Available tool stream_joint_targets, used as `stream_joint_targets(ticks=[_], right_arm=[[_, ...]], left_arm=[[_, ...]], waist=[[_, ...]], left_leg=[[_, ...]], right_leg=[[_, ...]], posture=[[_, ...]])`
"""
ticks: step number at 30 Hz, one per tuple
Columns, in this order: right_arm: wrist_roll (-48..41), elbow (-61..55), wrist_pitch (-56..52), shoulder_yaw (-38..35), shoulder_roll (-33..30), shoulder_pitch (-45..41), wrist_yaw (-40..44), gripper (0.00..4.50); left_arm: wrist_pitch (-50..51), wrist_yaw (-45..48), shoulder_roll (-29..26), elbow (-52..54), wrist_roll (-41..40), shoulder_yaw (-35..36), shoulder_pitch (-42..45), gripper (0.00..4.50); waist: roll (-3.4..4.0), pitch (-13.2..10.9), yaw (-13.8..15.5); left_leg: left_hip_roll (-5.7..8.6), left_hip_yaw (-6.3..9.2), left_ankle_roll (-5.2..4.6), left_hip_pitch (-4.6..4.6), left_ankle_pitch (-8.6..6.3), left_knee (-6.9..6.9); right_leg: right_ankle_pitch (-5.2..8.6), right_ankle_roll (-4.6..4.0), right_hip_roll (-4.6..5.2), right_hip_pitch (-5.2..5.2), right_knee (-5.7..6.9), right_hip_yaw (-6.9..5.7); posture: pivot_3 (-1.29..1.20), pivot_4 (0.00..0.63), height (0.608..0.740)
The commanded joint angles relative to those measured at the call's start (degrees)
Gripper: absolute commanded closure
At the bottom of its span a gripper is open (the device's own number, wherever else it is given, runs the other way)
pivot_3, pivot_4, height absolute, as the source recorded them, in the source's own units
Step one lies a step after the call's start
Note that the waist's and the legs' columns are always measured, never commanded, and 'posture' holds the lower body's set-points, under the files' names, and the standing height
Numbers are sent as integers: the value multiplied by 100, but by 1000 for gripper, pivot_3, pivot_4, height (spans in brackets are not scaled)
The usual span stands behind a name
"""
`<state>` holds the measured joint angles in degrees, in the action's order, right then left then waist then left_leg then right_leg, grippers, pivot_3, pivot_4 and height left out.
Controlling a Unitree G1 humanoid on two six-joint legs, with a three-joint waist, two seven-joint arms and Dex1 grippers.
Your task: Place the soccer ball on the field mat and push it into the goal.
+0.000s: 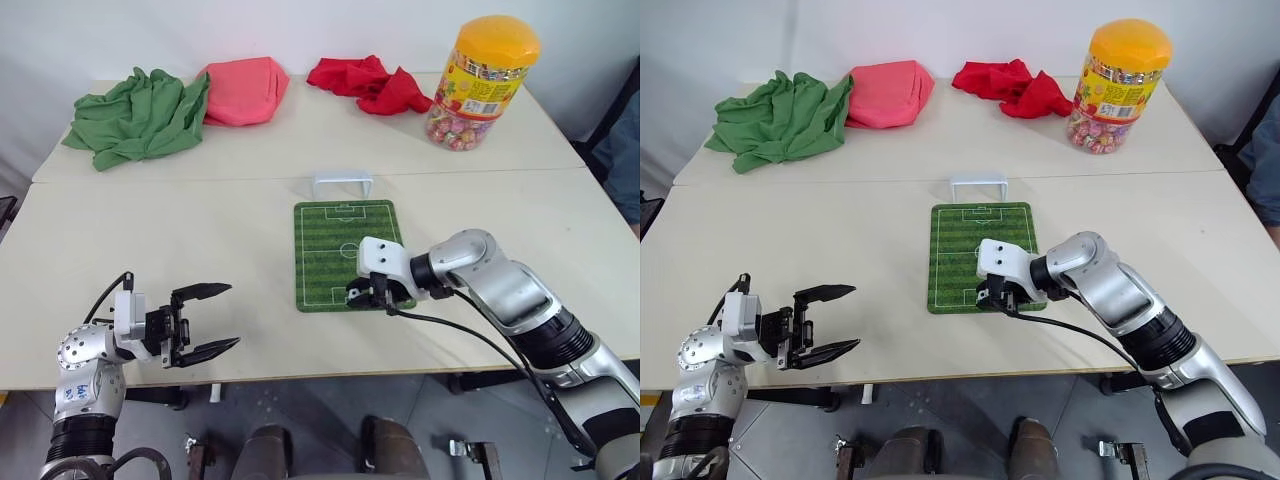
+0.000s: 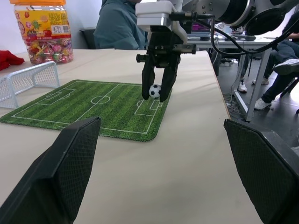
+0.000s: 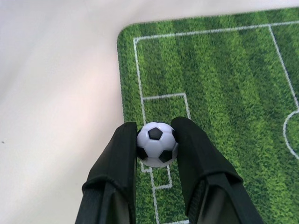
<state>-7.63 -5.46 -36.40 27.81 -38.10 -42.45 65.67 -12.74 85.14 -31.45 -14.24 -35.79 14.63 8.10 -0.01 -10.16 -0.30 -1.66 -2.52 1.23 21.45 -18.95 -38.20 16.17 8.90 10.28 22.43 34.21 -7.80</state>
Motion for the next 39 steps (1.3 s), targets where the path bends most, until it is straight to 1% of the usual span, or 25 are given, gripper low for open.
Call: stream_joint_targets(ticks=[1, 13, 15, 17, 23, 24, 25, 29, 31, 33, 35, 36, 39], right_arm=[[159, 148, 267, 14, 93, -74, 43, 3649], [243, 316, 419, -41, 134, -52, 196, 3649], [250, 310, 420, -47, 144, -53, 194, 2916], [244, 282, 405, -91, 162, -72, 171, 2424], [180, 118, 363, -177, 143, -87, 197, 438], [166, 85, 360, -199, 140, -91, 193, 157], [143, 42, 364, -254, 130, -114, 183, 52], [-103, -287, 265, -642, 70, -220, 191, 52], [-340, -536, 32, -886, 38, -236, 227, 52], [-833, -894, -112, -1240, -75, -60, 446, 436], [-1043, -1184, -119, -1354, -244, 105, 608, 952], [-1145, -1372, -152, -1440, -278, 273, 565, 1350], [-1176, -1707, -182, -1461, -333, 696, 342, 2363]], left_arm=[[-63, -33, -6, 177, -61, 106, -83, 0], [-96, -121, -12, 214, -58, 114, -119, 0], [-103, -136, -10, 206, -56, 115, -107, 0], [-101, -163, -5, 215, -55, 112, -96, 0], [-111, -176, -8, 189, -50, 96, -50, 0], [-111, -177, -10, 181, -50, 95, -40, 0], [-110, -179, -9, 170, -47, 90, -22, 0], [-100, -187, 0, 179, -55, 82, 0, 0], [-97, -174, -2, 167, -64, 87, 9, 0], [-95, -158, -8, 153, -63, 84, 18, 0], [-91, -145, -13, 136, -64, 86, 28, 0], [-86, -127, -21, 107, -64, 86, 52, 0], [-81, -55, -43, 1, -63, 83, 146, 0]], waist=[[0, 0, -2], [0, 0, -7], [0, 0, -7], [0, 0, -7], [0, 0, -7], [0, 0, -7], [0, 0, -7], [0, 0, -2], [0, 0, 0], [0, 0, 6], [-1, 0, 18], [-2, 1, 22], [-5, 2, 20]], left_leg=[[0, 0, 0, 0, 0, 0], [-1, -4, 0, -2, 0, 0], [-1, -4, 0, -2, 0, 0], [-1, -4, 0, -2, 0, 0], [-1, -5, 0, -2, 0, -2], [-1, -5, 0, -2, 0, -2], [-1, -5, 0, -2, 0, -2], [-1, -6, 0, -2, 0, -1], [-1, -6, 0, -2, 0, -1], [-1, -5, 0, -2, 0, 0], [-1, -5, 0, -2, -1, 1], [-1, -4, 0, -2, -1, 2], [-1, -5, -2, -2, -3, 1]], right_leg=[[0, 0, 0, 1, 1, 1], [0, 0, 0, 3, 7, 5], [0, 0, 0, 3, 7, 5], [0, 0, 0, 3, 7, 5], [0, 0, 0, 3, 8, 6], [0, 0, 0, 4, 8, 6], [0, 0, 0, 4, 8, 6], [0, 0, 0, 5, 8, 6], [0, 0, 0, 5, 9, 7], [0, 0, 0, 6, 9, 6], [0, 0, 0, 5, 7, 6], [0, 0, 0, 4, 7, 6], [0, 0, 0, 3, 5, 6]], posture=[[0, 150, 740], [0, 150, 740], [0, 150, 740], [0, 150, 740], [0, 150, 740], [0, 150, 740], [0, 150, 740], [0, 150, 740], [0, 150, 740], [0, 150, 740], [0, 150, 740], [0, 150, 740], [0, 150, 740]])
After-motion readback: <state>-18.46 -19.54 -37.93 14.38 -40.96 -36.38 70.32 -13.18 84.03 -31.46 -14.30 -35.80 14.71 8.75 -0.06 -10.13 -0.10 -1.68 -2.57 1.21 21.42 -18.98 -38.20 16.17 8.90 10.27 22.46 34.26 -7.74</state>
